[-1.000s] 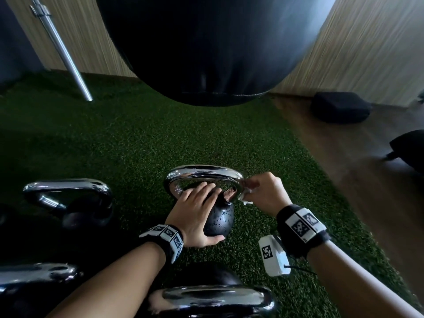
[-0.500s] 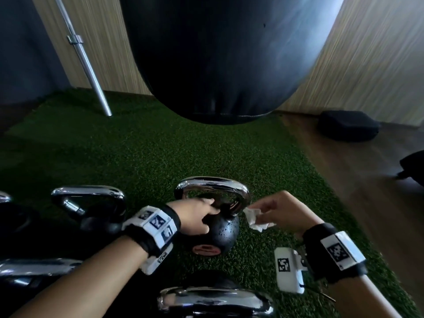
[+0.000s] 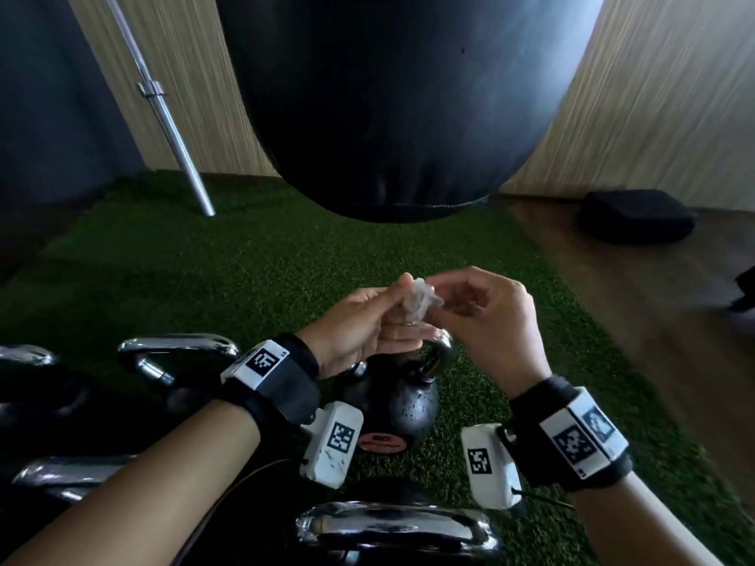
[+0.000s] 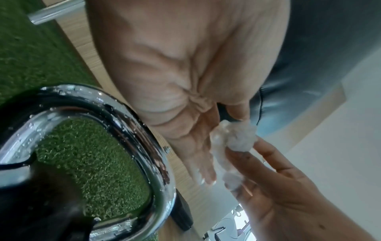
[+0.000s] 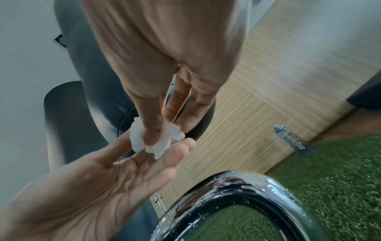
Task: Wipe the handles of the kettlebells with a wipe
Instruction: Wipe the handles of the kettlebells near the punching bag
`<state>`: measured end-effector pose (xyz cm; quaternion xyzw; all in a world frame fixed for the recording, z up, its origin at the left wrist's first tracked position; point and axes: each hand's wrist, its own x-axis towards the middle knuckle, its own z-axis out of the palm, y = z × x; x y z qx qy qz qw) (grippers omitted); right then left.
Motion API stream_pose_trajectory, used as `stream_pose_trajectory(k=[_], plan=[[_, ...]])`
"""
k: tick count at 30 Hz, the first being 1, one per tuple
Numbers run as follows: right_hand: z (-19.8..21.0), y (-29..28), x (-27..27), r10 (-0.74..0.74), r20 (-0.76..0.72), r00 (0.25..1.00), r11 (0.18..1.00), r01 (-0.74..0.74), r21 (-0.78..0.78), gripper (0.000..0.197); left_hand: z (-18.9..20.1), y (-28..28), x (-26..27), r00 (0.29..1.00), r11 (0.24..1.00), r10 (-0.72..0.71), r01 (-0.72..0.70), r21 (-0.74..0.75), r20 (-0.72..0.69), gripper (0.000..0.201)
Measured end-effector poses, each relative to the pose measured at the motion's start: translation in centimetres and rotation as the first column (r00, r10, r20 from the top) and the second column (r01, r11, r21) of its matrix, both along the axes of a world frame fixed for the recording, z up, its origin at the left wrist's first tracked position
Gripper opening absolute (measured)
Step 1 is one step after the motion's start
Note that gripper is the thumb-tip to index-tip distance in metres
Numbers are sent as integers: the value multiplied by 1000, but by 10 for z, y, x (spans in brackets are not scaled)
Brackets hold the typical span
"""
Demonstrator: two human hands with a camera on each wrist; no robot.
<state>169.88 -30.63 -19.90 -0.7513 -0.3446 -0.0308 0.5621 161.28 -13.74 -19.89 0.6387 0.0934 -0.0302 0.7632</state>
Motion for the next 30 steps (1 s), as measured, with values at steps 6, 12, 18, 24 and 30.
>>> stream_pose_trajectory(k=[6,12,18,24,30], plan=[[-12,9,4,11,33,999,999,-10,-31,78,-2,8,1,995,998,66,-66,-10,68,38],[-68,-20,44,-95,-221,971,982,55,-179,82,-14,44,-7,901,682,216,-416,602,377,39],[-146,-12,48,105,-540,835,931,-274,-242,54,-52,21,-4,877,242,-91,-440,865,471,40],[-158,2,50,89,-545,834,970,-198,-144,39,-69,34,-6,871,129,-112,-464,877,477,35],[-162,2,46,15,-450,893,968,-125,-216,39,-80,53,-18,827,128,-84,-545,829,556,37]])
